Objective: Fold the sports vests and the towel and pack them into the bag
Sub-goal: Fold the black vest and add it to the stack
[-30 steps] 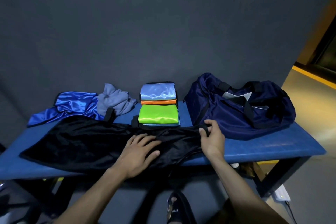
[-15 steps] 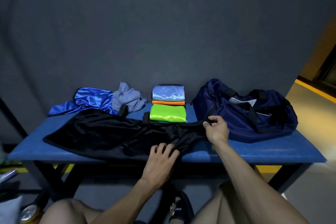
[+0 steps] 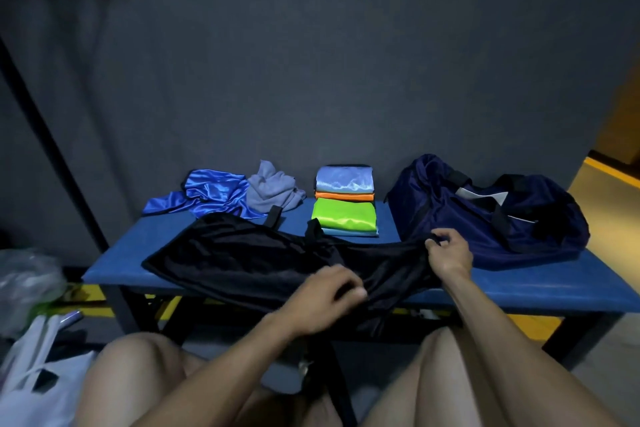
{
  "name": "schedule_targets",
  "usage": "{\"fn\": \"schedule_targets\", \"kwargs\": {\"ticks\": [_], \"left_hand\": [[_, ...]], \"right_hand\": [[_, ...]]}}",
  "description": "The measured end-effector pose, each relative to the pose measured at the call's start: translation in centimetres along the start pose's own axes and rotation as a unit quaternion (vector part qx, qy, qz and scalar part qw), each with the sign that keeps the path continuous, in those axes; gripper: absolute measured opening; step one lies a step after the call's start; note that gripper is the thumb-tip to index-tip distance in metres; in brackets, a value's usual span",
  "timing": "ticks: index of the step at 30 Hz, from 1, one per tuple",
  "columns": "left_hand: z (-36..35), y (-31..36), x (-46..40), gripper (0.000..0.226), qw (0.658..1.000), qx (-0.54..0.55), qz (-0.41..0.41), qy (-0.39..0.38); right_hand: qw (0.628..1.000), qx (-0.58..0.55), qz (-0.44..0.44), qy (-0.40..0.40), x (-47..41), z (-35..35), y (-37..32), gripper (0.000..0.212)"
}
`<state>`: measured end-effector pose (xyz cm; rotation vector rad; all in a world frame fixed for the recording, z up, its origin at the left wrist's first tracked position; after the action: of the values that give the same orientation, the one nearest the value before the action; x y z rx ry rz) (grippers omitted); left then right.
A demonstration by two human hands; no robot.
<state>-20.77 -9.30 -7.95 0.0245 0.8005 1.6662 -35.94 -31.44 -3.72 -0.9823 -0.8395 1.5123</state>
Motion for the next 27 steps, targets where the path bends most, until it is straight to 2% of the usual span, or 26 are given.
{"fn": "schedule_targets", "kwargs": {"ticks": [2,5,7,10,14,17,19,23,27], "left_hand": [[1.5,-3.4,-0.8,0.05,0.996,-0.059,0.064,0.029],[3.6,-7.3,-1.8,0.064,0.971,-0.193,0.137,-0.038],[4.2,-8.6,-2.7,0.057,0.961,-0.231,0.139,-0.067],[4.3,-9.3,-4.1,0.059,0.946,-0.277,0.131,-0.105],[4.2,-9.8,-5.7,0.055,0.939,-0.283,0.166,-0.099],[4.2,-9.3,-7.0,0.047,0.939,-0.298,0.154,-0.077],[4.2,-9.2,-7.8,0.045,0.948,-0.274,0.157,-0.051],[3.9,-9.7,-8.8,0.046,0.953,-0.188,0.22,-0.086],[3.0,-10.1,-8.6,0.043,0.955,-0.169,0.243,-0.011]], "right_hand": [[1.0,0.0,0.011,-0.006,-0.1,0.3,0.3,0.019],[1.0,0.011,0.025,-0.008,-0.5,0.5,0.8,0.019],[1.0,0.01,0.022,-0.002,-0.9,0.6,1.3,0.019],[1.0,0.014,0.013,0.006,-1.8,0.6,2.0,0.016],[1.0,0.023,-0.002,0.01,-2.4,0.4,2.8,0.015],[1.0,0.02,-0.006,0.008,-2.2,0.1,3.0,0.015],[1.0,0.014,-0.013,0.002,-2.0,0.0,2.9,0.016],[1.0,0.022,-0.005,-0.018,-2.0,0.2,2.4,0.017],[1.0,0.019,-0.009,-0.008,-2.6,1.0,1.7,0.016]]}}
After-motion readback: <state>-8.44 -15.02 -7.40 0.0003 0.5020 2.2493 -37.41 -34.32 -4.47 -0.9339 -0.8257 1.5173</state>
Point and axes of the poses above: each hand's wrist, its own x-axis away from the middle knuckle, its own z-axis out of the back of the hand, y = z × x, the point moved 1 cm from there along -x, towards the middle knuckle, and after that the axes turned 10 degrees about y, right-handed, at the moved point
